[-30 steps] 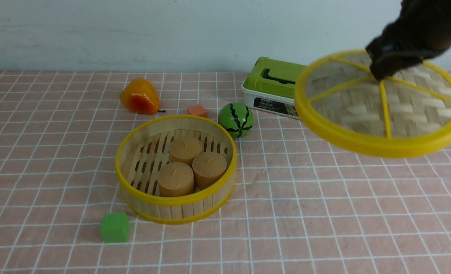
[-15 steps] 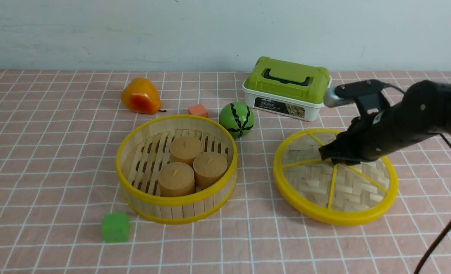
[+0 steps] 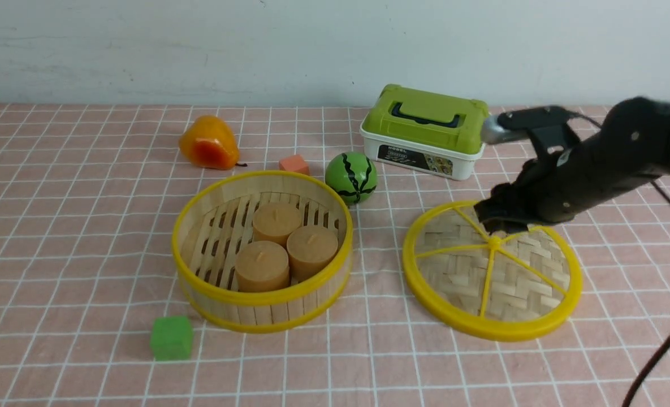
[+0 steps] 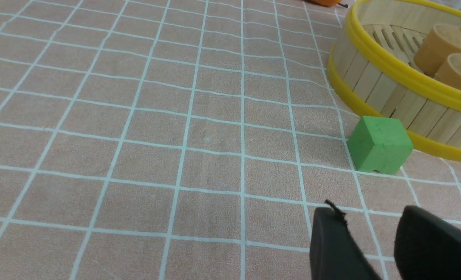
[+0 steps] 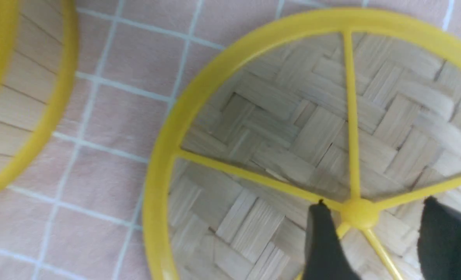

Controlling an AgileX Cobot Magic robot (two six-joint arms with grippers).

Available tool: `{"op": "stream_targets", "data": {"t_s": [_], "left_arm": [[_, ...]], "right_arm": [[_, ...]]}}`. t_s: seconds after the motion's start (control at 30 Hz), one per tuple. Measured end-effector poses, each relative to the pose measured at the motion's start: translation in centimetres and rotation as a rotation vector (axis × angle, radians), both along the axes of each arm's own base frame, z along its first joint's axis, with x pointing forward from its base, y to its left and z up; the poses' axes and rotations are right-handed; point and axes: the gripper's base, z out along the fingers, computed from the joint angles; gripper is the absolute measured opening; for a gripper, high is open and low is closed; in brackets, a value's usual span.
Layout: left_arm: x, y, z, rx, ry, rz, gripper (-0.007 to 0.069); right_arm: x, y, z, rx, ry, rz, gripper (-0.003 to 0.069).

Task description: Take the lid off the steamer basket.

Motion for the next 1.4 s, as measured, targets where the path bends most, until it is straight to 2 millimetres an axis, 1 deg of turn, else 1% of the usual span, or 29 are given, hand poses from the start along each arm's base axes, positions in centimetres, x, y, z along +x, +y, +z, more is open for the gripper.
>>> {"op": "stream_targets", "data": {"t_s": [0.03,0.07,0.1,0.13,0.17,0.23,0.27,0.33,0.4,0.43,0.5,0.53,0.6,0.63,0.67,0.8,0.83,0.9,0.93,0.97,1.03,1.1,1.13,1.2,1.23,1.27,1.3,1.37,1.4], "left_arm": [[0.0,0.0,0.0,0.000,0.000,0.000,0.0239],[0.0,0.0,0.0,0.000,0.000,0.000,0.0239],[0.0,0.0,0.0,0.000,0.000,0.000,0.0239],[0.0,0.0,0.0,0.000,0.000,0.000,0.0239],[0.0,0.0,0.0,0.000,0.000,0.000,0.0239],[0.0,0.0,0.0,0.000,0.000,0.000,0.0239],[0.0,0.0,0.0,0.000,0.000,0.000,0.0239],[0.0,0.0,0.0,0.000,0.000,0.000,0.0239],[0.0,0.0,0.0,0.000,0.000,0.000,0.0239],[0.0,0.0,0.0,0.000,0.000,0.000,0.0239],[0.0,0.0,0.0,0.000,0.000,0.000,0.0239],[0.0,0.0,0.0,0.000,0.000,0.000,0.0239],[0.0,0.0,0.0,0.000,0.000,0.000,0.0239],[0.0,0.0,0.0,0.000,0.000,0.000,0.0239],[0.0,0.0,0.0,0.000,0.000,0.000,0.0239],[0.0,0.0,0.0,0.000,0.000,0.000,0.0239],[0.0,0.0,0.0,0.000,0.000,0.000,0.0239],[0.0,0.0,0.0,0.000,-0.001,0.000,0.0239],[0.0,0.0,0.0,0.000,-0.001,0.000,0.0239],[0.0,0.0,0.0,0.000,-0.001,0.000,0.0239],[0.0,0.0,0.0,0.000,-0.001,0.000,0.0239],[0.0,0.0,0.0,0.000,-0.001,0.000,0.0239],[0.0,0.0,0.0,0.000,0.000,0.000,0.0239],[0.0,0.0,0.0,0.000,0.000,0.000,0.0239],[0.0,0.0,0.0,0.000,0.000,0.000,0.0239],[0.0,0.0,0.0,0.000,0.000,0.000,0.0239],[0.0,0.0,0.0,0.000,0.000,0.000,0.0239],[0.0,0.0,0.0,0.000,0.000,0.000,0.0239],[0.0,0.0,0.0,0.000,0.000,0.000,0.0239]], "right_arm": [[-1.0,-0.2,2.0,-0.001,-0.031,0.016,0.0373],[-1.4,-0.2,2.8,0.001,-0.049,0.020,0.0374],[-3.2,-0.5,5.6,0.006,-0.091,0.038,0.0367],[-4.6,-0.8,7.5,0.012,-0.131,0.046,0.0347],[-6.1,-1.0,9.0,0.025,-0.163,0.053,0.0299],[-7.8,-1.3,10.3,0.039,-0.196,0.058,0.0244],[-10.9,-1.8,11.7,0.064,-0.239,0.069,0.0123],[-13.9,-2.2,12.3,0.093,-0.268,0.084,0.0038],[-17.2,-2.7,12.1,0.100,-0.298,0.113,-0.0010],[-17.4,-2.7,12.1,0.103,-0.299,0.114,-0.0012],[-20.5,-3.2,11.8,0.103,-0.342,0.142,-0.0020],[-20.7,-3.2,11.7,0.103,-0.345,0.143,-0.0020],[-22.7,-3.7,10.8,0.086,-0.368,0.160,-0.0021],[-22.9,-3.7,10.7,0.084,-0.368,0.158,-0.0021],[-23.8,-4.3,9.9,0.061,-0.369,0.142,-0.0021],[-25.8,-5.3,7.7,0.015,-0.432,0.107,-0.0020],[-26.7,-5.7,7.1,0.000,-0.508,0.095,-0.0020],[-27.9,-6.2,5.6,-0.015,-0.617,0.070,-0.0018],[-28.8,-6.4,4.4,-0.009,-0.667,0.054,-0.0018],[-29.2,-6.6,3.9,-0.003,-0.699,0.040,-0.0018],[-30.5,-6.9,1.7,0.022,-0.753,0.011,-0.0016],[-31.1,-7.1,0.4,0.029,-0.787,-0.003,-0.0015],[-31.5,-7.3,-1.4,0.038,-0.808,-0.022,-0.0013],[-31.6,-7.6,-3.9,0.064,-0.846,-0.069,-0.0010],[-31.6,-7.6,-3.9,0.064,-0.846,-0.069,-0.0010],[-31.5,-7.8,-5.4,0.055,-0.856,-0.103,-0.0009],[-31.5,-8.0,-6.2,0.045,-0.853,-0.129,-0.0008],[-31.5,-8.3,-6.7,0.035,-0.840,-0.179,-0.0007],[-31.5,-8.7,-7.1,0.041,-0.802,-0.254,-0.0006]]}}
